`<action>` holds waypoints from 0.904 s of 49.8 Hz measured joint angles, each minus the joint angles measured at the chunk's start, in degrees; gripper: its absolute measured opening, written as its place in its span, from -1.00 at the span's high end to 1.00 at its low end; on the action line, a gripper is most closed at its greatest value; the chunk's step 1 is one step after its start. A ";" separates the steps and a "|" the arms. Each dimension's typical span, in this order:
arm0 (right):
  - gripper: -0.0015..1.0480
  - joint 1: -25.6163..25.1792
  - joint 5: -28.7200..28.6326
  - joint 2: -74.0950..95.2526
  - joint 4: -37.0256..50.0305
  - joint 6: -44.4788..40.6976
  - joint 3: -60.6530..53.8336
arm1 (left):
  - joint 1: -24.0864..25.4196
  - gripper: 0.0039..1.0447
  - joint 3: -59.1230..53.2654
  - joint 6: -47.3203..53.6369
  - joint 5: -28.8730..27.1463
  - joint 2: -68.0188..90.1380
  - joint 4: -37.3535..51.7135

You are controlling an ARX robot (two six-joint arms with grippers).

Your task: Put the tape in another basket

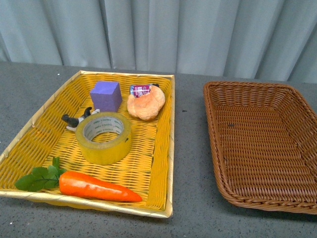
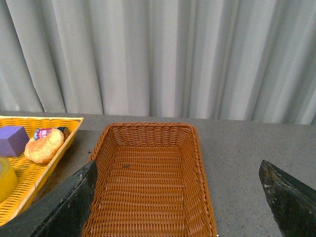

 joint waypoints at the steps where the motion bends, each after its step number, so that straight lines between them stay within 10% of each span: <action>1: -0.83 0.00 0.00 0.00 0.00 0.00 0.00 | 0.00 -0.88 0.00 -0.02 0.00 0.00 0.00; 45: -0.83 0.00 0.00 0.00 0.00 -0.02 0.00 | 0.00 -0.88 0.00 -0.02 0.00 0.00 0.00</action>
